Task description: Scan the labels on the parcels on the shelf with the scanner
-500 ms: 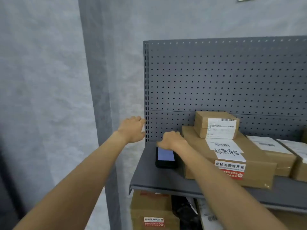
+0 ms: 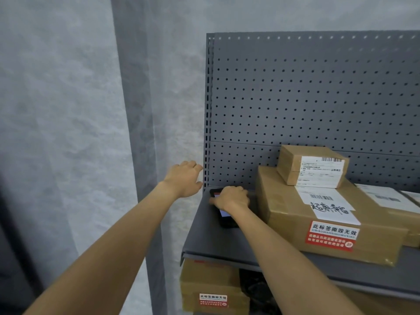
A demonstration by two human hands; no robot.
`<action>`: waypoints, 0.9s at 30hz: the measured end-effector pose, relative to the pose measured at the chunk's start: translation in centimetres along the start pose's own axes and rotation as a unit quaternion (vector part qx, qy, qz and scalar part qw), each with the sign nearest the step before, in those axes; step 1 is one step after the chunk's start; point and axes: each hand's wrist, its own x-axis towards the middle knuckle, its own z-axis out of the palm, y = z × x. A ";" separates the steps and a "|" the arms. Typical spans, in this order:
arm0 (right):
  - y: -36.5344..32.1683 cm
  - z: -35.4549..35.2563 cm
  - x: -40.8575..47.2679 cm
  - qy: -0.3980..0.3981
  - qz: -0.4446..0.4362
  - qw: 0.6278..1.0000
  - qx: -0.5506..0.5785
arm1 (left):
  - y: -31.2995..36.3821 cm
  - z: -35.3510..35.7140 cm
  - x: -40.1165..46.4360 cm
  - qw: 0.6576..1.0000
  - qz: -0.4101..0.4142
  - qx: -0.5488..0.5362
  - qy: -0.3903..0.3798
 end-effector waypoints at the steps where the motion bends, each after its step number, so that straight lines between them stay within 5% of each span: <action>1: -0.2 0.0 -0.2 -0.001 0.010 1.000 -0.002 | 0.0 0.1 0.0 1.000 -0.001 -0.002 0.000; 16: -0.7 -0.5 -1.2 -0.022 0.053 0.998 -0.001 | -0.6 -1.6 -0.2 1.000 -0.017 -0.004 0.001; 27: 0.2 -16.0 -2.7 0.152 -0.034 0.987 0.040 | 1.7 -8.4 2.0 0.997 -0.004 -0.014 0.071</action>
